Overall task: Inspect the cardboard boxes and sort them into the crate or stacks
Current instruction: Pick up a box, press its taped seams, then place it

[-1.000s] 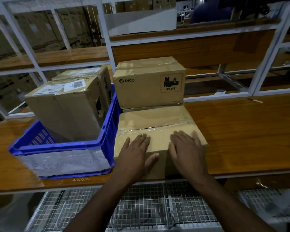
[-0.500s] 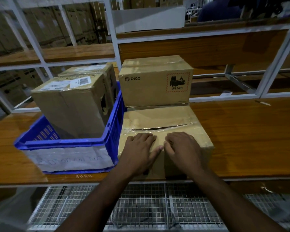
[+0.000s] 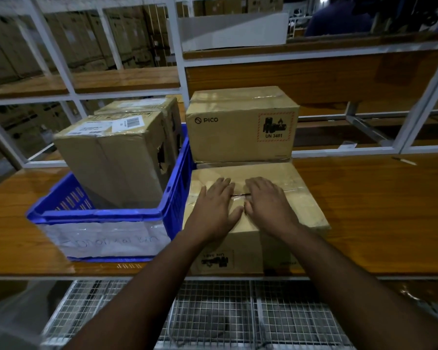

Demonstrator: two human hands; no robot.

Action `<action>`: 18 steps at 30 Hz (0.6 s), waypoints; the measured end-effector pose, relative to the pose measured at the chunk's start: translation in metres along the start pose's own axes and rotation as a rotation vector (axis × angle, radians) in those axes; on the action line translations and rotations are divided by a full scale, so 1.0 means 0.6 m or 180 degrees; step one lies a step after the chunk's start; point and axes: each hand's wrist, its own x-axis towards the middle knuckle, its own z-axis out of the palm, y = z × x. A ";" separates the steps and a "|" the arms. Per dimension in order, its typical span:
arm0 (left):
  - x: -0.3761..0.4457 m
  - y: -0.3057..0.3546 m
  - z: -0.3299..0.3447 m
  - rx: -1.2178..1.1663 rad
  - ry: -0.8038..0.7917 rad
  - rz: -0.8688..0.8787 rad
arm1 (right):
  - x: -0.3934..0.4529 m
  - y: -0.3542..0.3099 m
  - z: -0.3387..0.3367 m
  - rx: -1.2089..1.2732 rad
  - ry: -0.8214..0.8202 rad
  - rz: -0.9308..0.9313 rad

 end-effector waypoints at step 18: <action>0.012 -0.023 -0.002 0.0201 -0.0259 -0.0734 | 0.035 0.046 0.013 -0.0457 -0.0461 0.0743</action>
